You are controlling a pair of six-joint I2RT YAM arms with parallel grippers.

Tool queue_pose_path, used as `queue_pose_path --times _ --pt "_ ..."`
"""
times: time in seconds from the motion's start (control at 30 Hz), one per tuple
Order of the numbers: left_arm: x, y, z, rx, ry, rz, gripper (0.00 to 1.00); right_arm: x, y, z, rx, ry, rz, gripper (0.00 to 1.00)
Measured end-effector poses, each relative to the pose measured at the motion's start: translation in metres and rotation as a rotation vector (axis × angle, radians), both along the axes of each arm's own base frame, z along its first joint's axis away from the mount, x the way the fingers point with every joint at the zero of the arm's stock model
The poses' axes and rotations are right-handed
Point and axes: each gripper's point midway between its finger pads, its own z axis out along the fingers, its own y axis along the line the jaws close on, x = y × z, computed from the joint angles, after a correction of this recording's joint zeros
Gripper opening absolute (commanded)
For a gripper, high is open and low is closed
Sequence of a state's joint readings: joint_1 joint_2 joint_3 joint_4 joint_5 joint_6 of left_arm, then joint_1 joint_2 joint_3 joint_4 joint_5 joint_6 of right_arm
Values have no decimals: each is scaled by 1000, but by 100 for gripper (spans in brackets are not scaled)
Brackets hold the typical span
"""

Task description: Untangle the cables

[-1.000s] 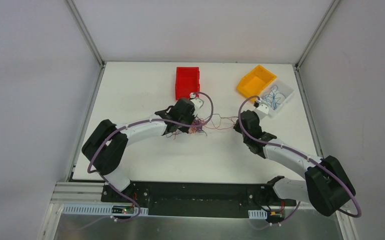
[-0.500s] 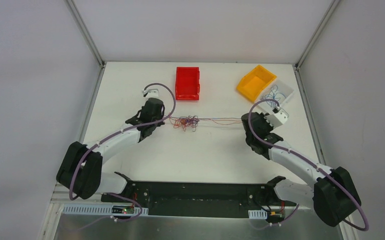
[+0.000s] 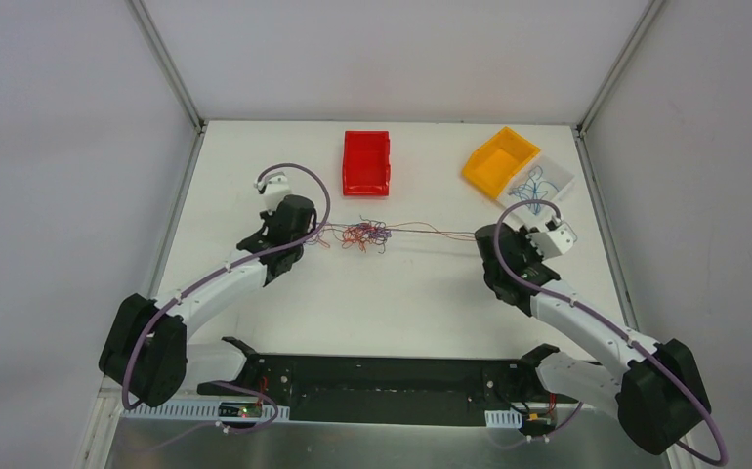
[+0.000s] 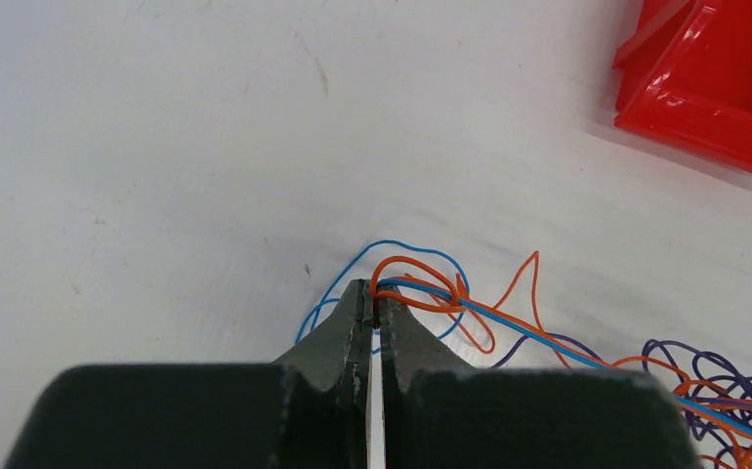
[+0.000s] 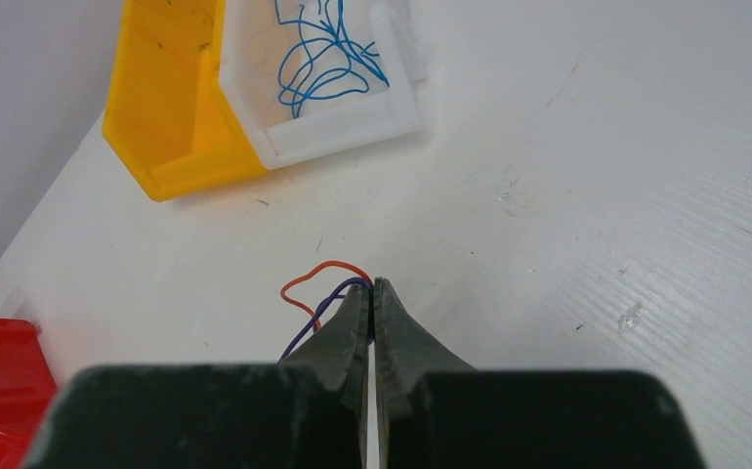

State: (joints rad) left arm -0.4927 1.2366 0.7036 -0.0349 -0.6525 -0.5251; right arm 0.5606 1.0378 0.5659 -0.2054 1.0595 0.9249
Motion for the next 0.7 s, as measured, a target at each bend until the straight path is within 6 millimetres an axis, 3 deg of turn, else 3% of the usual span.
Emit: queue_pose_path --times 0.07,0.1,0.17,0.2,0.3,0.43,0.57,0.7 --pt "-1 0 1 4 -2 -2 0 1 3 -3 -10 23 24 1" --pt "-1 -1 1 8 -1 -15 0 2 7 -5 -21 45 59 6" --pt "-1 -6 -1 11 9 -66 0 12 27 -9 -13 73 191 29" --pt "-1 -9 -3 8 18 -95 0 14 32 -9 -7 74 226 34" --pt "-2 -29 -10 -24 37 -225 0 18 67 -20 31 75 455 42" --pt "-1 -47 -10 -52 39 -334 0 13 98 -26 41 84 663 55" --pt "0 -60 -7 -76 29 -402 0 14 129 -16 66 38 838 58" --pt "0 -66 -6 -90 23 -436 0 8 165 -24 83 72 1006 61"
